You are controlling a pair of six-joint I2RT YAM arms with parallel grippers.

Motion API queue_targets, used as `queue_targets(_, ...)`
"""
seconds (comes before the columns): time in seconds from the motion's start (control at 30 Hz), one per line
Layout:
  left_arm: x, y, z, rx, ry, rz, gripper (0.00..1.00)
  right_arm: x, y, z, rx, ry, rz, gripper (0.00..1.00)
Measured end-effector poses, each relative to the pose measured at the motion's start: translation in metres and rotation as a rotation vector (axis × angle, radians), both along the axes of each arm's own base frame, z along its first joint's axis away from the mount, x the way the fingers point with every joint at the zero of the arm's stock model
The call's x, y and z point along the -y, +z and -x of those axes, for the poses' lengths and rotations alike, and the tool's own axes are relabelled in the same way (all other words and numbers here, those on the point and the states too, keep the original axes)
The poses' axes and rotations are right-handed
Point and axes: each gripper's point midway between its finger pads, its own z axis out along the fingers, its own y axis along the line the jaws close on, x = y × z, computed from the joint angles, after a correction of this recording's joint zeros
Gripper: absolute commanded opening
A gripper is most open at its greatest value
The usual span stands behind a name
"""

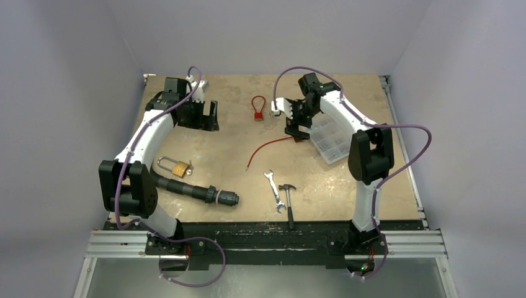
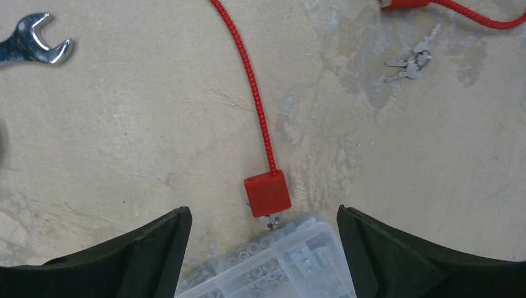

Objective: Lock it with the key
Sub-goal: Pick up the lock from the center of the board.

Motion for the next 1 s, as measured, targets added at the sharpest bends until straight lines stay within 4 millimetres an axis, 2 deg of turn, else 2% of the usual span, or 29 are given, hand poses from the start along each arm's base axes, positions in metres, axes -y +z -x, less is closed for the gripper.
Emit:
queue_targets(0.27,0.004,0.000,0.003,-0.003,-0.025,0.016,1.00,0.005,-0.032,0.000,-0.023,0.106,0.068,0.92)
queue_targets(0.6,0.003,-0.002,0.007,-0.014,-0.049,0.003,1.00,0.006,-0.077,-0.002,-0.091,0.157,0.104,0.85)
queue_targets(0.7,0.003,-0.002,0.007,-0.015,-0.053,0.001,1.00,0.006,-0.084,-0.002,-0.101,0.165,0.109,0.79)
queue_targets(0.87,0.005,0.000,0.007,-0.004,-0.075,0.005,1.00,0.006,-0.086,-0.003,-0.096,0.182,0.113,0.61)
queue_targets(0.93,0.007,0.001,0.007,0.000,-0.083,0.012,1.00,0.006,-0.086,-0.005,-0.084,0.185,0.115,0.56)
queue_targets(1.0,0.009,0.002,0.006,0.004,-0.092,0.022,1.00,0.007,-0.088,-0.004,-0.079,0.185,0.116,0.47)
